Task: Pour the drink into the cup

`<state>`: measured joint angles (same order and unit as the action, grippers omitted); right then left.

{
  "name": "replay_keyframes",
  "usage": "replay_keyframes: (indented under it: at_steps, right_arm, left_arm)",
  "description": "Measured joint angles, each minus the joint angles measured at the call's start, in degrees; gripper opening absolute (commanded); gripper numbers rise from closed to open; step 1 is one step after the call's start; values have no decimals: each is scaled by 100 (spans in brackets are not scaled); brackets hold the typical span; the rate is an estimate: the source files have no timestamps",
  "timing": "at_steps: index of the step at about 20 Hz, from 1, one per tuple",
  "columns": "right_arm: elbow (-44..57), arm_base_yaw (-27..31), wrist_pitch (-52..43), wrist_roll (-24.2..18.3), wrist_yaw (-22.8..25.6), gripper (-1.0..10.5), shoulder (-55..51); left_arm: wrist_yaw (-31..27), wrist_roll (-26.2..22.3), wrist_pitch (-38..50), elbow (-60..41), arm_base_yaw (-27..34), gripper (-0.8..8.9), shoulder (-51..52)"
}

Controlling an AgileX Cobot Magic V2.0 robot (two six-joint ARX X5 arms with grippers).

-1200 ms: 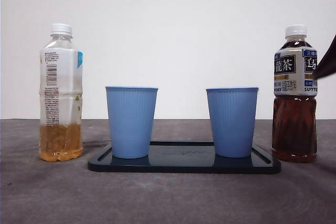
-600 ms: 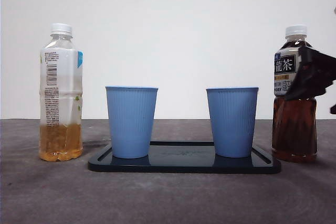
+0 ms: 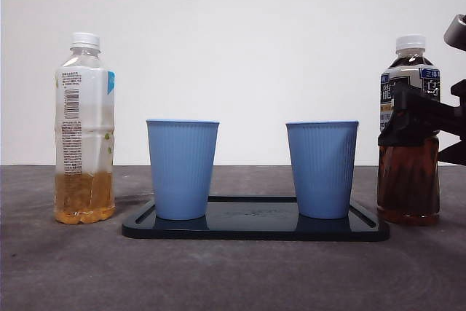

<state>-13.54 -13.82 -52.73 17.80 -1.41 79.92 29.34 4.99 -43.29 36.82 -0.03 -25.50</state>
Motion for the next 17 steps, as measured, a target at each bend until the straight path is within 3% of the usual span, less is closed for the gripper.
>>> replay_keyframes:
  at_steps: [7,12,17]
  right_arm:
    - [-39,-4,-452,-17,101,340,413]
    - [-68,-4,-461,-173,94,147,413]
    - [-66,0,-273,-243,-120,132,229]
  left_arm:
    - [0,0,2,0,2,469,0]
    - [0,0,2,0,0,469,0]
    - [0,0,2,0,0,469,0]
